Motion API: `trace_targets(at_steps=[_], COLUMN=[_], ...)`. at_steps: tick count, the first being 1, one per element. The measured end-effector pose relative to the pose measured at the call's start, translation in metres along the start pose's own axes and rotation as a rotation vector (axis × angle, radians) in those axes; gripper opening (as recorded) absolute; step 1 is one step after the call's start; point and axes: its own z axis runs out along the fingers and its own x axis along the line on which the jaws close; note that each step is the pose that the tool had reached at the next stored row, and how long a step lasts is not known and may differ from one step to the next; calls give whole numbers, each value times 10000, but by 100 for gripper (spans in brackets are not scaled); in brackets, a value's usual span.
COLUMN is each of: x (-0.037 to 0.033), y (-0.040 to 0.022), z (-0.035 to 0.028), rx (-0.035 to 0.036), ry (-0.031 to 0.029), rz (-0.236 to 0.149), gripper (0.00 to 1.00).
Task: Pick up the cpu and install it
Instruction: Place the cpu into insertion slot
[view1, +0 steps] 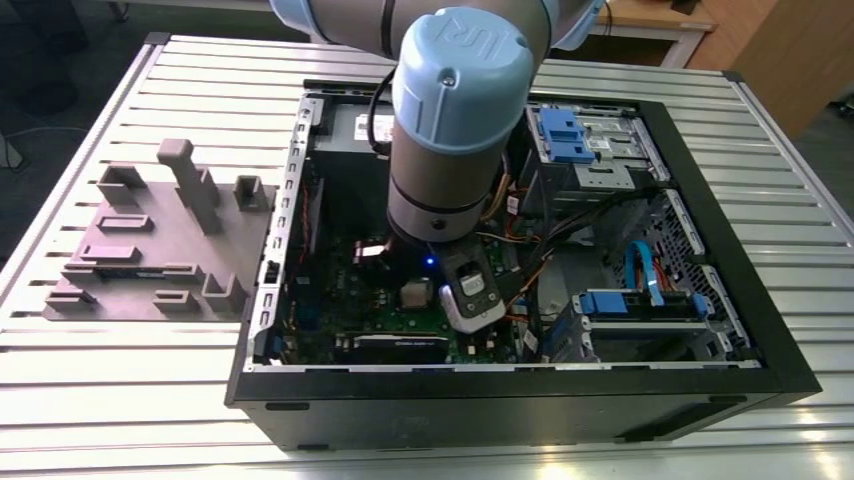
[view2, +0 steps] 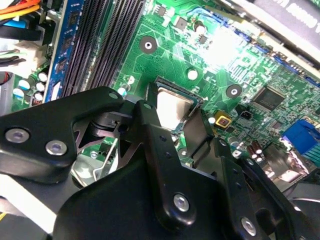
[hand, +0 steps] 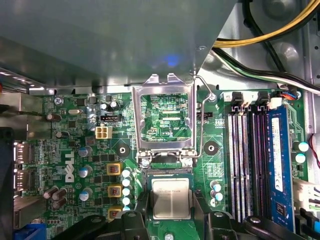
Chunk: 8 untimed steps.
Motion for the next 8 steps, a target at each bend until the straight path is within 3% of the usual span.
trace_targets(at_steps=[8], x=[-13], y=[0], z=[9], rx=[2], ry=[1], rz=[-1], gripper=[48])
